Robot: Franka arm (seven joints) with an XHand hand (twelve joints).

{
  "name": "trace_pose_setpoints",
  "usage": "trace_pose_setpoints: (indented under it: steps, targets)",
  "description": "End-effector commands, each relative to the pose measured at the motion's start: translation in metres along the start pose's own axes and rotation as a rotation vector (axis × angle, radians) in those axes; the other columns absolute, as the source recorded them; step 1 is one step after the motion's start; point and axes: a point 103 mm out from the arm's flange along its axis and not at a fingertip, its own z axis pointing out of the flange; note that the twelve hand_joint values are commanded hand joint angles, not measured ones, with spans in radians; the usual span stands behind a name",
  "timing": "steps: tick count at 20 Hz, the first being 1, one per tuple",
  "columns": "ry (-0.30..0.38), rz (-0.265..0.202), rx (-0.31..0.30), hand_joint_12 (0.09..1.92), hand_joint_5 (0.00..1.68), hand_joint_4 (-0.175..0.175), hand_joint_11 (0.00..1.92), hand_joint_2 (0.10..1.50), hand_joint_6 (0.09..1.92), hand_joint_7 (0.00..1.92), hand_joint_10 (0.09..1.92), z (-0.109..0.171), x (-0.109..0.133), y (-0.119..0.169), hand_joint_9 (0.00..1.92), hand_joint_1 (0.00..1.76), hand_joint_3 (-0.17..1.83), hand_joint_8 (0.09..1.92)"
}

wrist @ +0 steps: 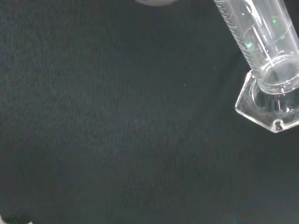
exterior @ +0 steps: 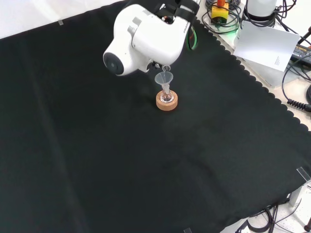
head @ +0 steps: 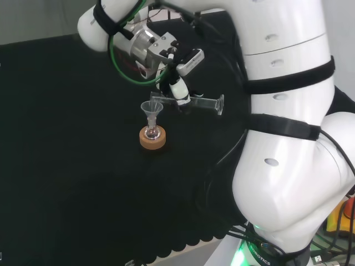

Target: Pour the water from the graduated cylinder into the round-bottom flask.

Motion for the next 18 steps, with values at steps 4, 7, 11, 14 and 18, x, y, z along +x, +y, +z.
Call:
trace_pose_setpoints:
  steps: [4, 7, 11, 14, 18]
  targets:
    - [0.050, -0.083, -0.267, 0.80, 0.92, -0.175, 1.20, 1.14, 1.07, 0.96, 0.09, 0.009, -0.012, -0.011, 1.43, 1.25, 0.00, 1.07]
    - [0.107, -0.136, -0.393, 0.80, 0.92, -0.175, 1.20, 1.14, 1.07, 0.96, 0.09, 0.010, -0.016, -0.013, 1.43, 1.25, 0.00, 1.07]
    - [0.152, -0.170, -0.494, 0.80, 0.92, -0.175, 1.20, 1.14, 1.07, 0.96, 0.09, 0.010, -0.022, -0.010, 1.42, 1.25, 0.00, 1.07]
    - [0.221, -0.194, -0.579, 0.80, 0.91, -0.175, 1.20, 1.14, 1.08, 0.95, 0.09, 0.014, -0.033, -0.006, 1.42, 1.25, 0.00, 1.07]
    - [0.277, -0.232, -0.659, 0.80, 0.91, -0.175, 1.20, 1.14, 1.08, 0.95, 0.09, 0.017, -0.043, -0.001, 1.42, 1.25, 0.00, 1.08]
